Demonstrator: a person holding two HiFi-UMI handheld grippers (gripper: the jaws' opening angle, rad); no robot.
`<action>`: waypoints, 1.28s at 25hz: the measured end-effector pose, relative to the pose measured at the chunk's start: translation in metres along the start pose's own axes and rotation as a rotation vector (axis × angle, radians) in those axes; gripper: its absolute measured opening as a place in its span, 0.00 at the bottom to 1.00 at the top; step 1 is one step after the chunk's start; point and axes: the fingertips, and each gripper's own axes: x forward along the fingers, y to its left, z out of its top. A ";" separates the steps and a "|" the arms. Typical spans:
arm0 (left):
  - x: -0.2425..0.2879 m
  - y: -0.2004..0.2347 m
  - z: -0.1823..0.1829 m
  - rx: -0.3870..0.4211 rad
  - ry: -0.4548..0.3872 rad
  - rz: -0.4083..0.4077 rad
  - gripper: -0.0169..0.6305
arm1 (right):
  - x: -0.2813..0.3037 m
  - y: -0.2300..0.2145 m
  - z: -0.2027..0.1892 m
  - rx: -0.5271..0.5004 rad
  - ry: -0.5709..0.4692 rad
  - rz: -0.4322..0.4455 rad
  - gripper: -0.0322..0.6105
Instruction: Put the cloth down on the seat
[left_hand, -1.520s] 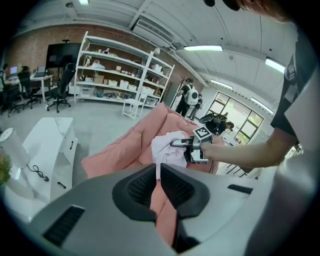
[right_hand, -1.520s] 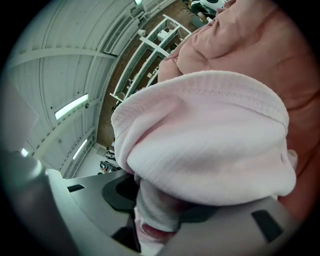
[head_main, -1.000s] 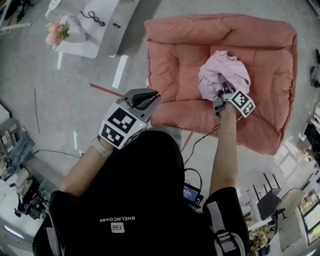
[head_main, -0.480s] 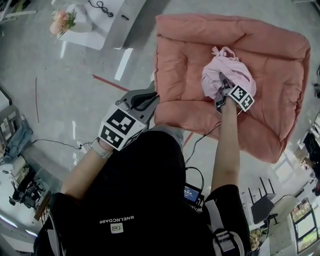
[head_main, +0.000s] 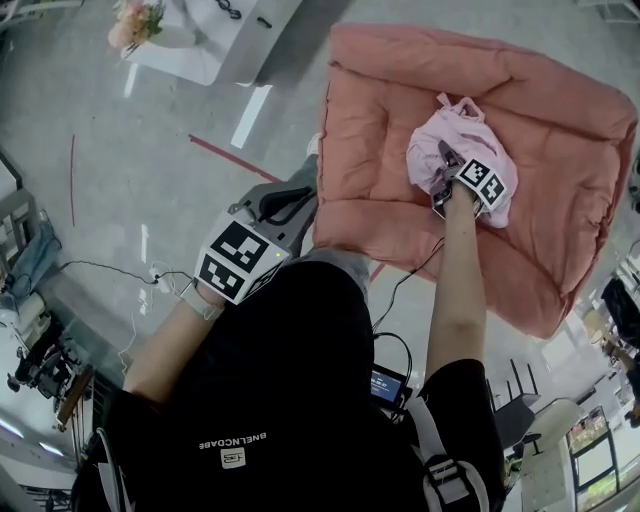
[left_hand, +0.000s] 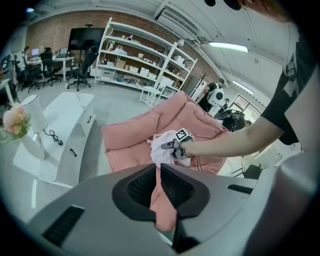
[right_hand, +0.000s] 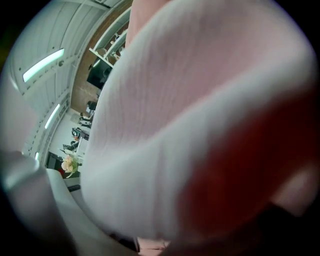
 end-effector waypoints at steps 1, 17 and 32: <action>-0.001 0.002 -0.001 -0.006 0.001 0.004 0.05 | 0.004 -0.001 -0.002 -0.004 0.011 -0.010 0.40; -0.010 0.004 -0.022 -0.060 -0.004 0.031 0.05 | 0.033 -0.006 -0.026 -0.060 0.111 -0.132 0.51; -0.025 -0.025 -0.026 -0.051 -0.064 0.038 0.05 | -0.024 0.017 -0.044 0.012 0.133 -0.045 0.53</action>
